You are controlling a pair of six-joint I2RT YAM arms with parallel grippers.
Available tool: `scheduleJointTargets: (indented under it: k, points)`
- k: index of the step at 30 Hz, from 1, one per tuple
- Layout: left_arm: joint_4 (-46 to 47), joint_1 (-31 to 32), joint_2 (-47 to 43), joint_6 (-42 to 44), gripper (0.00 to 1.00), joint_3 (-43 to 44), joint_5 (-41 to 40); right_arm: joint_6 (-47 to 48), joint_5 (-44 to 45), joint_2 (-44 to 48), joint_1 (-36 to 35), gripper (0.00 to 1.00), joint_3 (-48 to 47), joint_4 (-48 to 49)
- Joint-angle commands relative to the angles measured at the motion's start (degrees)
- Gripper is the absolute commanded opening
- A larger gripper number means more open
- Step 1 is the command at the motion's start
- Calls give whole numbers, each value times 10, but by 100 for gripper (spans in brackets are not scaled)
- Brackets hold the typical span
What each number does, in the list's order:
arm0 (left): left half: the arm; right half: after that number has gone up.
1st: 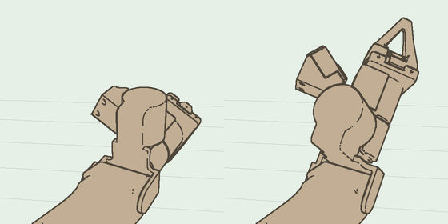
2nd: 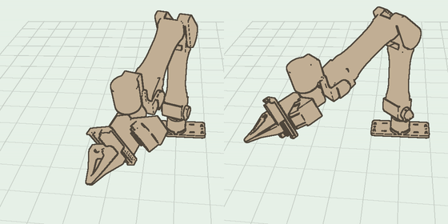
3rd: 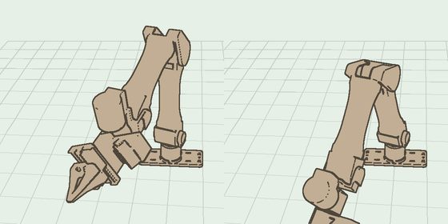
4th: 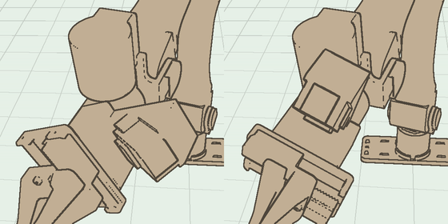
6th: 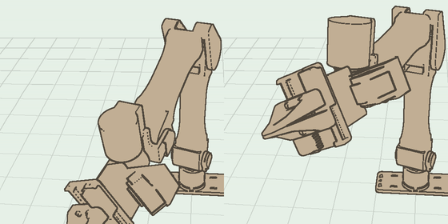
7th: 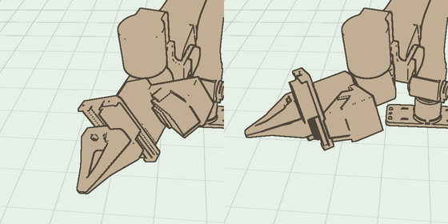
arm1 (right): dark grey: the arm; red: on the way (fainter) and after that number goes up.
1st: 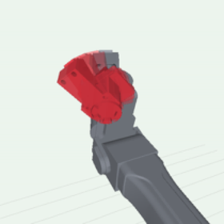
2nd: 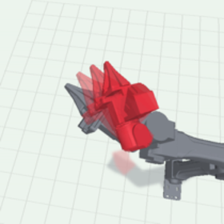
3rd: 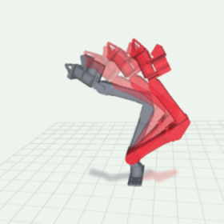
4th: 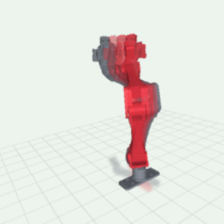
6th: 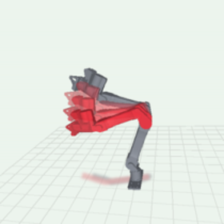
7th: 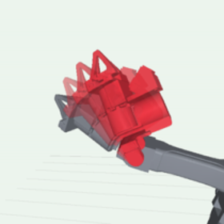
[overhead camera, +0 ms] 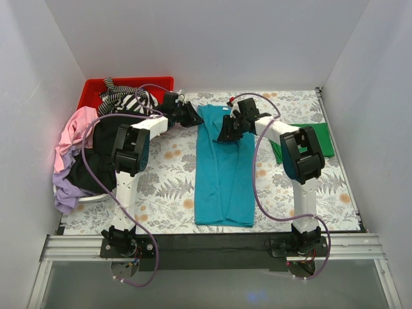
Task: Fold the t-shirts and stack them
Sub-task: Fold the tshirt
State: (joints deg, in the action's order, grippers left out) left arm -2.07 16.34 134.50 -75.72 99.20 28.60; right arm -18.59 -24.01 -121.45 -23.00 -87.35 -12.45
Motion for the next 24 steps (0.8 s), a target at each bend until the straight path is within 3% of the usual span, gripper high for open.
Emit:
scheduleJointTargets:
  k: [1, 19, 24]
  points:
    - [7, -2, -27, 8, 19, -14, -9, -15, -6, -20, -2, 40, -22, 22]
    - [-2, -1, -15, 19, 19, -21, -15, -14, 14, -43, -2, 39, -44, 27]
    - [-3, -1, -11, 21, 19, -24, -14, -19, 16, -56, -2, 35, -52, 38]
